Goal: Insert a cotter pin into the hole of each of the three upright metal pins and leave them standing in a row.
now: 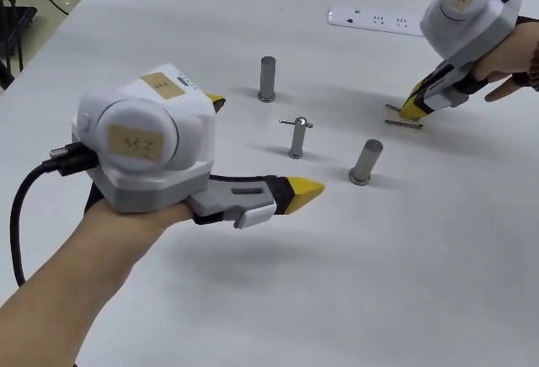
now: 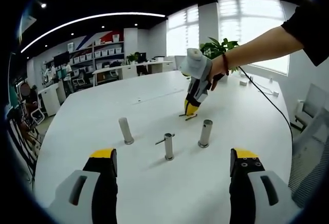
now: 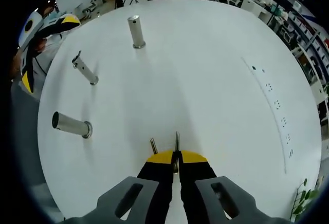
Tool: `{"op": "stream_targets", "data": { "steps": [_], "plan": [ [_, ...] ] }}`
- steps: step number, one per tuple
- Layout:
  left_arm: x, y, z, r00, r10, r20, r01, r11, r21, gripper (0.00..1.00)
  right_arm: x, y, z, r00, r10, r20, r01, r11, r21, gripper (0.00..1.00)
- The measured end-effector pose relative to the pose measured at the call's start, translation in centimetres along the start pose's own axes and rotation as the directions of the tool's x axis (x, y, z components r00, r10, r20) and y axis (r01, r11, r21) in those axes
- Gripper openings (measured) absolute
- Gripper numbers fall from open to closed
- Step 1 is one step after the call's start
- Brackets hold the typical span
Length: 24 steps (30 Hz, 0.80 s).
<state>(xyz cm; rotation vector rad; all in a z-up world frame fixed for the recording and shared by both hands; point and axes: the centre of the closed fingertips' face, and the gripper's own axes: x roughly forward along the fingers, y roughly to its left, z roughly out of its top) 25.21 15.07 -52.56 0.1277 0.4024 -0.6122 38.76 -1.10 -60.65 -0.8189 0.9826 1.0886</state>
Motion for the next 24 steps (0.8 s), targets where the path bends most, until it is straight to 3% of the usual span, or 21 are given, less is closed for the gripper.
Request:
{"op": "stream_targets", "data": {
  "steps": [10,12,19,24],
  "plan": [
    [0.0,-0.1,-0.3,0.9999,-0.010,-0.013,0.010,1.000,-0.009,0.86,0.3,-0.9,0.1,1.0000,-0.008,-0.004,0.008,0.999,-0.042,0.00],
    [0.0,-0.3,-0.4,0.9996,-0.015,-0.022,0.015,1.000,-0.016,0.83,0.3,-1.5,0.2,0.9995,-0.032,-0.005,0.032,0.997,-0.068,0.00],
    [0.1,-1.0,-0.5,0.9988,-0.039,-0.030,0.038,0.999,-0.024,0.79,-0.6,-2.4,1.3,0.9973,-0.060,0.042,0.063,0.994,-0.090,0.00],
    [0.1,-1.6,-0.5,0.9971,-0.063,-0.043,0.061,0.997,-0.040,0.71,-2.1,-1.6,2.0,0.9933,-0.082,0.082,0.091,0.989,-0.114,0.00]
  ]
}}
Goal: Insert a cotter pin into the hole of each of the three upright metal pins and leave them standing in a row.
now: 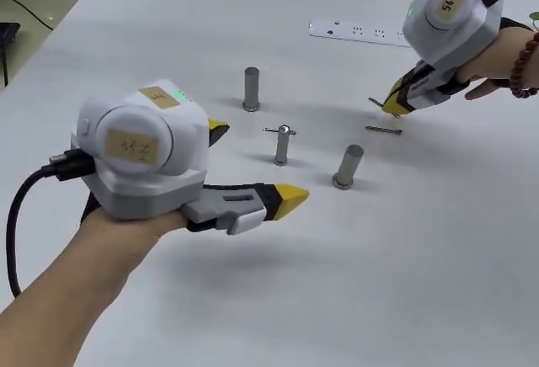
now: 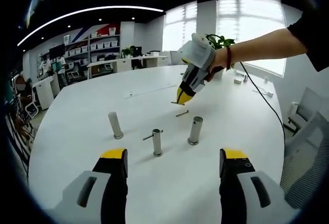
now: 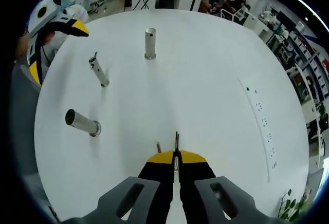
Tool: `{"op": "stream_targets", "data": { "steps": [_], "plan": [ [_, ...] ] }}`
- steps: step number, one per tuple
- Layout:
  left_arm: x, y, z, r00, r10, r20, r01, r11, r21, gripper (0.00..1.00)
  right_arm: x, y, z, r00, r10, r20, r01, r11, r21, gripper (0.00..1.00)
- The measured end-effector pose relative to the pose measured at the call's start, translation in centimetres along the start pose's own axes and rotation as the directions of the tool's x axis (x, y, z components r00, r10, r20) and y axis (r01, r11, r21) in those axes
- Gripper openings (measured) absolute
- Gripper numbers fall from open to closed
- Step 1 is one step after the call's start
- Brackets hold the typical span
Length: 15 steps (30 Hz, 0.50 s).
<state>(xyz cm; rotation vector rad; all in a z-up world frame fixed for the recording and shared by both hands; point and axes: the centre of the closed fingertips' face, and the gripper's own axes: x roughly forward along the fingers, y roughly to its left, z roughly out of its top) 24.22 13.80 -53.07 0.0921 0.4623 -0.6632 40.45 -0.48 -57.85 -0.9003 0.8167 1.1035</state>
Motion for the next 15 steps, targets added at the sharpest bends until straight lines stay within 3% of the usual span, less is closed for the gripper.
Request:
{"op": "stream_targets", "data": {
  "steps": [7,12,15],
  "plan": [
    [0.4,-1.0,0.6,0.9993,-0.036,-0.008,0.036,0.999,-0.020,0.59,-2.2,1.0,0.7,0.9985,-0.022,0.050,0.024,0.999,-0.043,0.00],
    [0.9,-1.8,0.5,0.9965,-0.069,-0.048,0.066,0.996,-0.057,0.55,-3.6,2.7,1.4,0.9960,-0.039,0.080,0.045,0.996,-0.077,0.00],
    [1.1,-2.0,0.9,0.9956,-0.082,-0.044,0.079,0.994,-0.073,0.50,-4.5,4.1,1.7,0.9938,-0.045,0.102,0.056,0.993,-0.102,0.00]
  ]
}}
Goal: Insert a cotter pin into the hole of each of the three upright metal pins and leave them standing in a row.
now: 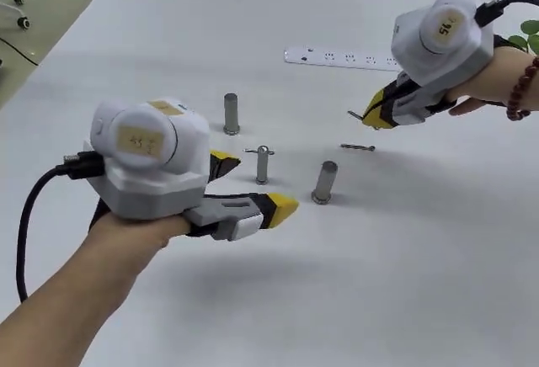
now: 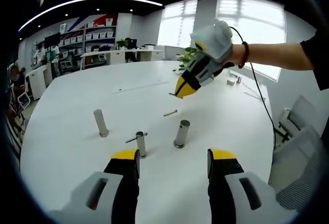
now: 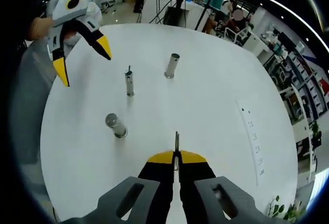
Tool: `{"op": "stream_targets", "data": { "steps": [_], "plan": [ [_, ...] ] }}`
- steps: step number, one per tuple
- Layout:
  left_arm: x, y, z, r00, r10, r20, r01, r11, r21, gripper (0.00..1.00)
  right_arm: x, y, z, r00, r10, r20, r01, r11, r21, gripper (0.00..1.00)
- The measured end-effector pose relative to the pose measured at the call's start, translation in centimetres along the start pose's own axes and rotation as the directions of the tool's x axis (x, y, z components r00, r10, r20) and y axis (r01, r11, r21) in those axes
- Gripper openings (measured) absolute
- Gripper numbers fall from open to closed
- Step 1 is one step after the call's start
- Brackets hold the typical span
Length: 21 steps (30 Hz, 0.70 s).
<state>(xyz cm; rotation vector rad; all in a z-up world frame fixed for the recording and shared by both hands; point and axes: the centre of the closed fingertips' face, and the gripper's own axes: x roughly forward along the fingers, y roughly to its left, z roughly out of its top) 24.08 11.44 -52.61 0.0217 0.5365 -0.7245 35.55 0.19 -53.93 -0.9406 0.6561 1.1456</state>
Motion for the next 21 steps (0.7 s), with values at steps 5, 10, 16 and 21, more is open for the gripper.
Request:
{"op": "stream_targets", "data": {
  "steps": [5,10,16,21],
  "plan": [
    [0.2,-0.3,0.9,0.9996,-0.026,0.009,0.026,0.999,-0.044,0.47,-0.5,1.4,0.5,0.9995,-0.006,0.030,0.006,1.000,-0.029,0.00],
    [0.6,-0.6,0.8,0.9984,-0.049,-0.027,0.047,0.995,-0.083,0.43,-1.4,3.4,1.4,0.9987,-0.007,0.050,0.011,0.998,-0.069,0.00],
    [0.9,-1.2,1.0,0.9969,-0.073,-0.031,0.069,0.991,-0.117,0.40,-2.0,5.7,2.5,0.9982,0.007,0.059,0.001,0.991,-0.132,0.00],
    [1.2,-1.8,1.2,0.9951,-0.097,-0.021,0.092,0.982,-0.167,0.37,-2.3,7.2,3.8,0.9961,0.022,0.086,-0.007,0.987,-0.163,0.00]
  ]
}}
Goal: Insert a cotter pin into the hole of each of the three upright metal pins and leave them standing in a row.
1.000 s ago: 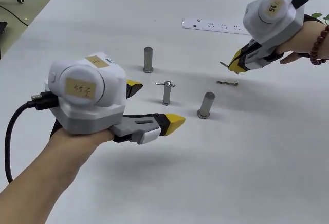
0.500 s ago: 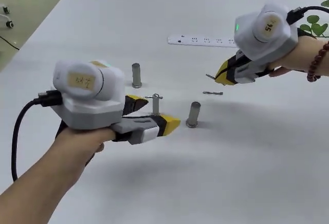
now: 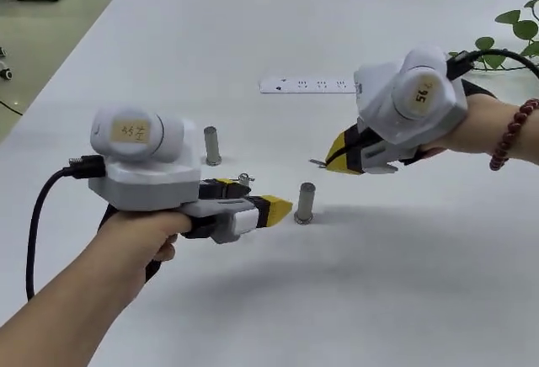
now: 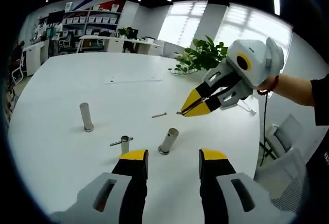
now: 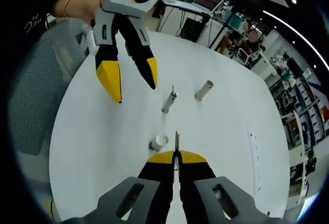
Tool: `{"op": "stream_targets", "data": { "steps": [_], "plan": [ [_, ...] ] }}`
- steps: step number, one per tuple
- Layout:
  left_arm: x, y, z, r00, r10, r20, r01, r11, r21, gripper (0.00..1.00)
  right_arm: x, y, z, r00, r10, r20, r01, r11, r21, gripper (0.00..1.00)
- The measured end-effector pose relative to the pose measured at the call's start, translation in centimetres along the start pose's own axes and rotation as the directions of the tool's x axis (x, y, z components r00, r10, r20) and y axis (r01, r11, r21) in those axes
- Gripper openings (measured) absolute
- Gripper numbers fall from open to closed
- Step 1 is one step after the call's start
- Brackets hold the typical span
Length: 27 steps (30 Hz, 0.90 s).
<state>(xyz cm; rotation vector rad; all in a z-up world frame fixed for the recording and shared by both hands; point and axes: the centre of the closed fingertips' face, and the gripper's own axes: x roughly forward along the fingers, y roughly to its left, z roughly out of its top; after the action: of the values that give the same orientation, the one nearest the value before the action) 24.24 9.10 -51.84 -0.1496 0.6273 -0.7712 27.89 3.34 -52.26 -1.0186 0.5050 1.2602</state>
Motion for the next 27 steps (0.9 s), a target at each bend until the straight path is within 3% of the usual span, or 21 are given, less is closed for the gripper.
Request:
{"op": "stream_targets", "data": {
  "steps": [3,11,17,27],
  "plan": [
    [0.2,-0.3,0.2,0.9999,-0.011,0.006,0.012,0.999,-0.036,0.35,0.3,0.1,0.6,0.9997,0.010,0.023,-0.009,1.000,-0.018,0.00],
    [0.6,-0.8,0.4,0.9991,-0.039,0.019,0.041,0.994,-0.100,0.29,0.5,2.2,2.6,0.9978,0.043,0.050,-0.039,0.996,-0.078,0.00],
    [0.6,-1.2,0.4,0.9976,-0.064,0.026,0.068,0.986,-0.152,0.19,0.8,2.7,3.5,0.9941,0.071,0.082,-0.064,0.994,-0.084,0.00],
    [0.7,-1.6,0.3,0.9952,-0.091,0.035,0.096,0.976,-0.196,0.10,0.7,3.7,4.2,0.9918,0.089,0.092,-0.078,0.991,-0.111,0.00]
  ]
}}
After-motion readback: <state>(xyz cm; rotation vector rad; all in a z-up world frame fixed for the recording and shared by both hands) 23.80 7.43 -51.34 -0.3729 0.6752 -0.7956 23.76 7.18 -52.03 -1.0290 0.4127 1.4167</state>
